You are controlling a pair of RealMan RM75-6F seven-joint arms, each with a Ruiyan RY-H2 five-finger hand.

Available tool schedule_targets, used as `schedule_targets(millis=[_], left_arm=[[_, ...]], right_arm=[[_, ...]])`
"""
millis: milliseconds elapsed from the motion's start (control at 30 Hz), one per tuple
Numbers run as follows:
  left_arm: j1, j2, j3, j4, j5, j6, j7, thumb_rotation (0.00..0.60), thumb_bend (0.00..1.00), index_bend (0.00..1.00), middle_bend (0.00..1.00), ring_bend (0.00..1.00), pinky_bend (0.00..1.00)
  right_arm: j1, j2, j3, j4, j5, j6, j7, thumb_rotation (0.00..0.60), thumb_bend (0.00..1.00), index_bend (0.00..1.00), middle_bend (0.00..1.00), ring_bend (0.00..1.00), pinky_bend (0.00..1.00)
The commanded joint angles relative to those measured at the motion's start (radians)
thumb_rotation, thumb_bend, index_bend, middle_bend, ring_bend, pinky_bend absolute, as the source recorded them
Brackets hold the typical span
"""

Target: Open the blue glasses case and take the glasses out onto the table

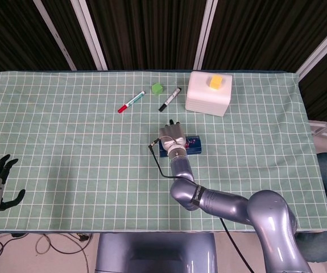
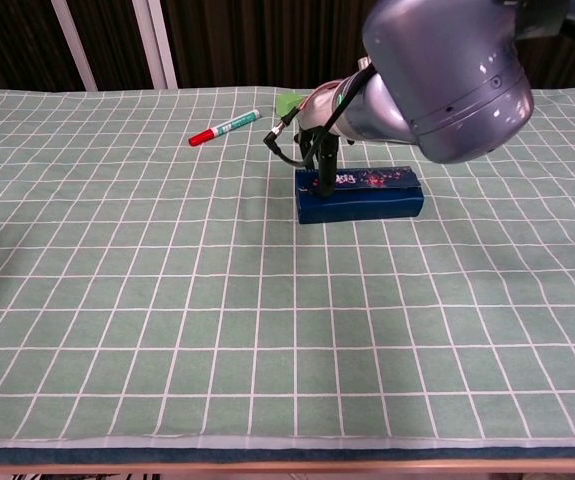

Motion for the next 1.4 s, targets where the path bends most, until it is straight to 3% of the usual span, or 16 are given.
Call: schedule_targets(millis=[33, 167, 300, 867, 1100, 1400], left_arm=[[0.0, 0.0, 0.0, 0.0, 0.0, 0.0, 0.0, 0.6, 0.31, 0.1, 0.0, 0.0, 0.0], [0.0, 0.0, 0.0, -0.001, -0.002, -0.001, 0.003, 0.6, 0.31, 0.1, 0.0, 0.0, 0.0], [0.0, 0.0, 0.0, -0.002, -0.006, -0.002, 0.005, 0.6, 0.31, 0.1, 0.0, 0.0, 0.0], [0.0, 0.002, -0.002, -0.006, -0.015, -0.005, 0.008, 0.6, 0.31, 0.1, 0.0, 0.0, 0.0], [0.0, 0.001, -0.001, -0.005, -0.014, -0.004, 0.008, 0.6, 0.31, 0.1, 0.0, 0.0, 0.0], [0.0, -0.003, -0.001, -0.004, -0.011, 0.0, 0.013, 0.6, 0.31, 0.1, 0.0, 0.0, 0.0]], right_arm=[[0.0, -0.012, -0.007, 0.012, -0.004, 0.009, 0.01, 0.6, 0.65, 0.38, 0.25, 0.09, 0.19], [0.003, -0.027, -0.007, 0.028, -0.011, 0.029, 0.021, 0.6, 0.46, 0.3, 0.25, 0.09, 0.19], [0.0, -0.048, -0.003, 0.051, -0.042, 0.052, 0.052, 0.6, 0.37, 0.22, 0.24, 0.09, 0.19], [-0.018, -0.12, 0.007, 0.158, -0.105, 0.073, 0.082, 0.6, 0.36, 0.18, 0.24, 0.09, 0.19], [-0.043, -0.172, 0.02, 0.238, -0.238, 0.11, 0.21, 0.6, 0.35, 0.18, 0.23, 0.09, 0.19], [-0.106, -0.1, 0.045, 0.114, -0.362, 0.152, 0.301, 0.6, 0.29, 0.18, 0.2, 0.08, 0.19]])
